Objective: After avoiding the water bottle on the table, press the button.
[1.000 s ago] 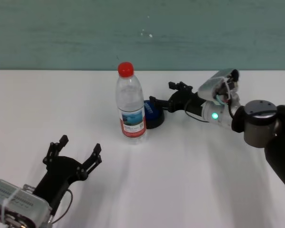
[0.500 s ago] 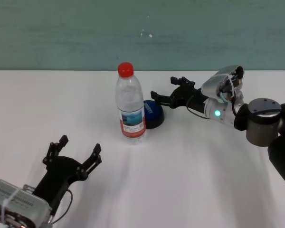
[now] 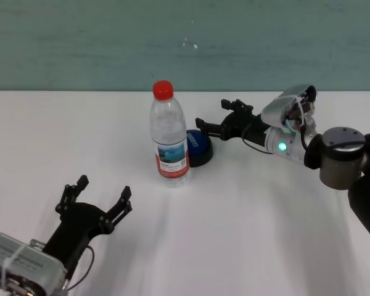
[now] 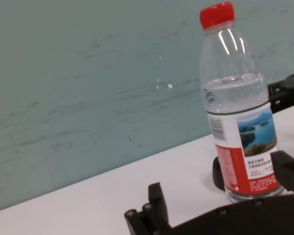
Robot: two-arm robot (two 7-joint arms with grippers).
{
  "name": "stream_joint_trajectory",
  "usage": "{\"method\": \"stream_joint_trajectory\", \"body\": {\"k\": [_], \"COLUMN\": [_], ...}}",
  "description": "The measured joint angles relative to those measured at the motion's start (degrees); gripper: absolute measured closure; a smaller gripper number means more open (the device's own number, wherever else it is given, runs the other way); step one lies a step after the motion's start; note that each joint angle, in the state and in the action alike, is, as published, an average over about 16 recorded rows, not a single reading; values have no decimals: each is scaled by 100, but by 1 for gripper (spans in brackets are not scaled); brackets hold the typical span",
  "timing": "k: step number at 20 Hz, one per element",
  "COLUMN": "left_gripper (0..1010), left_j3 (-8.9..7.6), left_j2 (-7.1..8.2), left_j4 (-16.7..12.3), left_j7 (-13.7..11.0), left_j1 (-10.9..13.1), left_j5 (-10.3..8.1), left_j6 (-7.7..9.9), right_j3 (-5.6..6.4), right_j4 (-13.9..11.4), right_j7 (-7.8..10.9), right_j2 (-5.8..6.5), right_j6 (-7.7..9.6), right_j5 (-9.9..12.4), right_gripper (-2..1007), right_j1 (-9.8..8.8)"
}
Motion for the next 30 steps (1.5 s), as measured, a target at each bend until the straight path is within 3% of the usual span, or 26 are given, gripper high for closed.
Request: {"method": "stream_joint_trajectory", "body": {"k": [6, 13, 22, 30], "left_gripper": [10, 10, 10, 10], "left_j3": [0, 0, 0, 0], "left_j2": [0, 0, 0, 0], "left_j4": [0, 0, 0, 0], "left_j7": [0, 0, 0, 0], "left_j1": [0, 0, 0, 0], "left_j5": [0, 0, 0, 0], "left_j6": [0, 0, 0, 0], "right_j3": [58, 181, 424, 833], "right_j4": [-383, -1234, -2574, -3583], "right_j7": [-80, -203, -401, -701], "right_j2": [156, 507, 1092, 1520], "right_j6": [90, 278, 504, 468], "right_j5": [59, 187, 455, 746], "right_gripper": [1, 1, 1, 1], "right_j1": [-151, -537, -1295, -2135]}}
